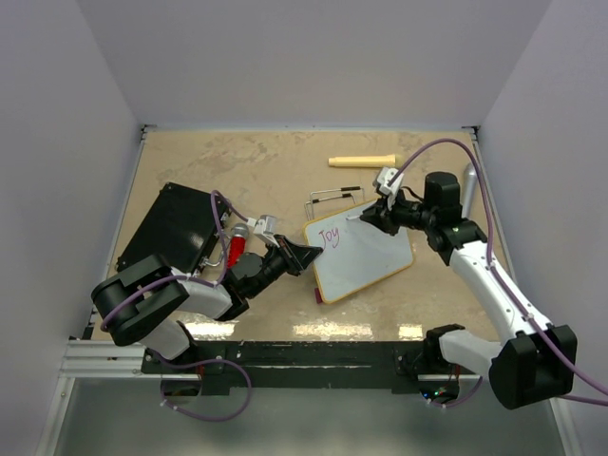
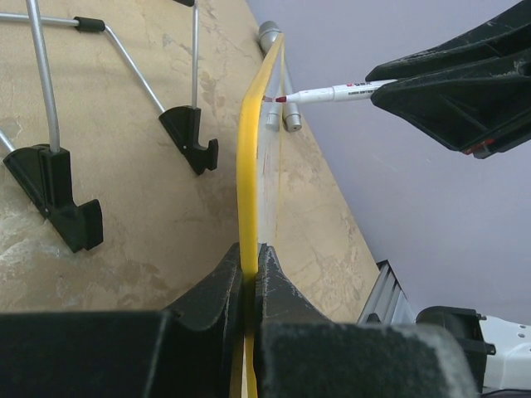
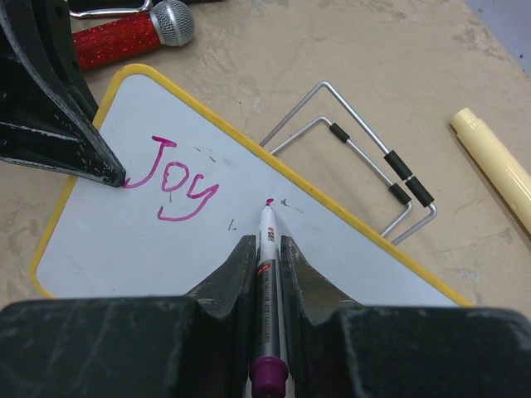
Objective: Write a sentence on the whiteboard
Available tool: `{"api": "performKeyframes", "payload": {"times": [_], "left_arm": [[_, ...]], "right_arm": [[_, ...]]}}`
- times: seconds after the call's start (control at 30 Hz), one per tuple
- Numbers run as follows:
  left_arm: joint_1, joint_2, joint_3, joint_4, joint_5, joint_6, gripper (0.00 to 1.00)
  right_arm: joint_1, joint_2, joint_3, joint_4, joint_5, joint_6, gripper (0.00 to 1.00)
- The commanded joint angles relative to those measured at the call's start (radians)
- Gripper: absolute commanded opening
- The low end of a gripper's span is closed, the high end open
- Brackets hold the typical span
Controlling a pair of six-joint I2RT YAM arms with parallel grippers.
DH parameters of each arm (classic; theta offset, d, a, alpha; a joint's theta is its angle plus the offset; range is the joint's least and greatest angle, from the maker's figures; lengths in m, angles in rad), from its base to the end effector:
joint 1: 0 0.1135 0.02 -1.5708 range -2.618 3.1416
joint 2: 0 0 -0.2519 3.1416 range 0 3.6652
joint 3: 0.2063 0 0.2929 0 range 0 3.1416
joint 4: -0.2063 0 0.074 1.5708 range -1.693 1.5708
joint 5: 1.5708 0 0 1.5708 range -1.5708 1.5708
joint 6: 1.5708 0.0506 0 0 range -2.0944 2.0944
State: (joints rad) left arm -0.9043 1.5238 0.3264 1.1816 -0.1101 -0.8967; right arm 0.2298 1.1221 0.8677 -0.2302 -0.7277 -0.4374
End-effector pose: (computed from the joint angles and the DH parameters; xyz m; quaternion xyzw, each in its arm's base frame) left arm 0.1854 -0.2268 0.1181 -0.0359 0.7117 -0.5245 0.4659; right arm 0.2866 0.1016 0.2743 -0.4357 0.6957 0.2530 0.5119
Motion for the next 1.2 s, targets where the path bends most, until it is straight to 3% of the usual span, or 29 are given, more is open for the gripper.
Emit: {"api": "performKeyframes", "payload": {"times": [0.0, 0.5, 1.17], "left_arm": [[-0.008, 0.004, 0.007, -0.008, 0.0, 0.081, 0.0], [-0.007, 0.013, 0.005, 0.007, 0.012, 0.079, 0.0], [-0.007, 0.015, 0.006, 0.009, 0.013, 0.085, 0.0]], "right_arm": [[0.006, -0.05, 0.008, -0.026, -0.033, -0.032, 0.0], [0.013, -0.004, -0.007, -0.021, -0.047, -0.032, 0.0], [0.019, -0.019, -0.009, 0.017, 0.088, 0.009, 0.0]]}}
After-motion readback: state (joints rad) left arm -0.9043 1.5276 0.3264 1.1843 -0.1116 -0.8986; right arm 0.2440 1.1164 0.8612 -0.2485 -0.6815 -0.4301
